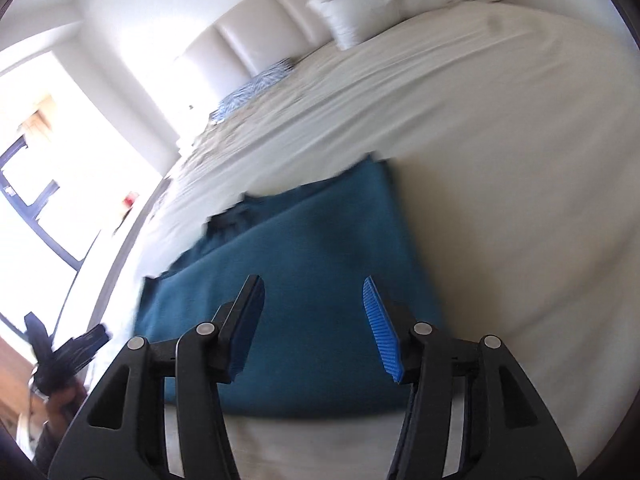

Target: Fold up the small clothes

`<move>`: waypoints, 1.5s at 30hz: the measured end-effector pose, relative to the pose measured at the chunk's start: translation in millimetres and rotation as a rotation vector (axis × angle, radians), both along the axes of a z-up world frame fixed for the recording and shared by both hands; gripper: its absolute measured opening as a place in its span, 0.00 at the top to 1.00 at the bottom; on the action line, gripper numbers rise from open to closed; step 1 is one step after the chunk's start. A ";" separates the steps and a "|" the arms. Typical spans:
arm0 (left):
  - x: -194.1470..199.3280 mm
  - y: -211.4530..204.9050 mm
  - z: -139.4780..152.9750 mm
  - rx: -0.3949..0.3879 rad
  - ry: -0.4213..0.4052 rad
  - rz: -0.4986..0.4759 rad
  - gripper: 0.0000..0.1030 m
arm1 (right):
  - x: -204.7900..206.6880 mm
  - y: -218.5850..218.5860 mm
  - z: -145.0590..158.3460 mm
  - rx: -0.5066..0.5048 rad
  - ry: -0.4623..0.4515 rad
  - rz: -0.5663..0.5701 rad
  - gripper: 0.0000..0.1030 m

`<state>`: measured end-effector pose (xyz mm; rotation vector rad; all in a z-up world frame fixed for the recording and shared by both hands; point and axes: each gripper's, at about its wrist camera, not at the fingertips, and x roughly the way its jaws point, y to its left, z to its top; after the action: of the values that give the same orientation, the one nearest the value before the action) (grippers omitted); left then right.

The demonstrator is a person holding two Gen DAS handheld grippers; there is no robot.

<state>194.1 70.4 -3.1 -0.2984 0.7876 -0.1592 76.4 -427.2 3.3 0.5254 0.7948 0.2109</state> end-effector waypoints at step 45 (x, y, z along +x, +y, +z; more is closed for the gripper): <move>103.8 33.4 -64.7 -0.202 0.018 -0.006 0.43 | 213.6 68.0 -85.0 0.308 0.102 0.040 0.65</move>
<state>298.0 103.8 -67.9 -0.4887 0.7916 -0.2421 290.0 -359.1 -81.7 0.8160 0.8777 0.3489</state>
